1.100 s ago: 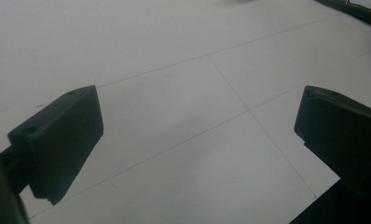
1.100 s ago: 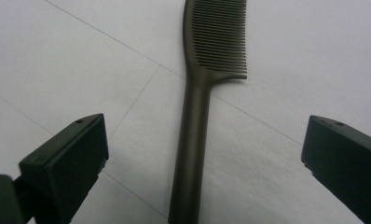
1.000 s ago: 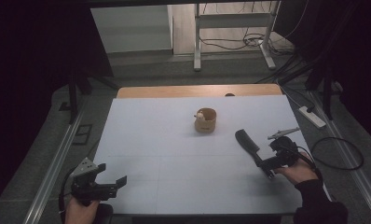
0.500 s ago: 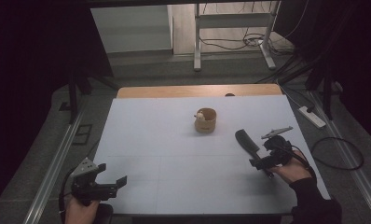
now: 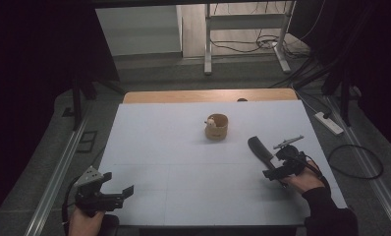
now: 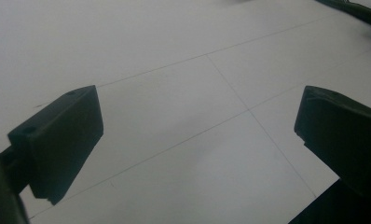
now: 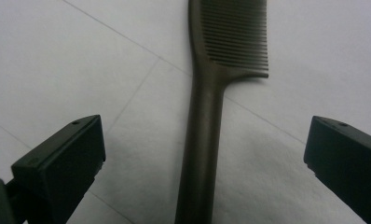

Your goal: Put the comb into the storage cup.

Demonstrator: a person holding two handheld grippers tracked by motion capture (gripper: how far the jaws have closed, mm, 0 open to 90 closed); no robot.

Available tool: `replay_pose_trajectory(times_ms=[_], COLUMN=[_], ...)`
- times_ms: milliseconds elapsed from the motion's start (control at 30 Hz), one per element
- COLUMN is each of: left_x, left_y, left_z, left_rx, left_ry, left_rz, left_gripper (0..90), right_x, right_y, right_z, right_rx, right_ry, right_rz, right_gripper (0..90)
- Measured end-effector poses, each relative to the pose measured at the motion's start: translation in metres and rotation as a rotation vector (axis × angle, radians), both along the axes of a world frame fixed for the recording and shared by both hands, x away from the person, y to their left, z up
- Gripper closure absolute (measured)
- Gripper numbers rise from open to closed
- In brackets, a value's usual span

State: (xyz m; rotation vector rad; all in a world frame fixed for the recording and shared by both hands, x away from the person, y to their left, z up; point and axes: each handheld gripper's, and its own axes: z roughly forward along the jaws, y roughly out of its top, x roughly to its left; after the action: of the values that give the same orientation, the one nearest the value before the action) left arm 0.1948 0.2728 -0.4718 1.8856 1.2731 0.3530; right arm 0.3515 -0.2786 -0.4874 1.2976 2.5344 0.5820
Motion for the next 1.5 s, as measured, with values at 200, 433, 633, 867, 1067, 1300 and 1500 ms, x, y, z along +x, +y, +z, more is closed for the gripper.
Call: replay_pose_trajectory(times_ms=[200, 433, 633, 867, 1067, 1300, 1500], left_x=[0.0, 0.0, 0.0, 0.0, 0.0, 0.001, 0.001], left_y=[0.0, 0.0, -0.001, 0.0, -0.001, -0.002, -0.002], left_z=[0.0, 0.0, 0.0, 0.0, 0.0, 0.0, 0.0], left_rx=[0.0, 0.0, 0.005, 0.002, 0.006, 0.015, 0.013], left_ry=[0.001, 0.001, 0.003, 0.003, 0.004, 0.007, 0.006], left_rz=[-0.001, -0.001, -0.003, -0.004, -0.006, -0.01, -0.012], left_gripper=[1.7, 1.7, 1.7, 1.8, 1.8, 1.7, 1.6], right_x=[0.002, 0.003, 0.003, 0.005, 0.005, 0.008, 0.009], right_y=[0.0, -0.001, -0.001, 0.002, 0.001, -0.001, -0.001], right_z=[-0.012, -0.022, -0.023, -0.02, -0.012, -0.007, -0.006], right_rx=[-0.035, -0.069, -0.071, -0.08, -0.075, -0.064, -0.061], right_ry=[0.037, 0.071, 0.068, 0.093, 0.084, 0.081, 0.081], right_rz=[0.003, 0.005, -0.002, -0.019, -0.02, -0.017, -0.009], right_gripper=[0.0, 0.0, 0.0, 2.0, 27.1, 56.1, 71.9])
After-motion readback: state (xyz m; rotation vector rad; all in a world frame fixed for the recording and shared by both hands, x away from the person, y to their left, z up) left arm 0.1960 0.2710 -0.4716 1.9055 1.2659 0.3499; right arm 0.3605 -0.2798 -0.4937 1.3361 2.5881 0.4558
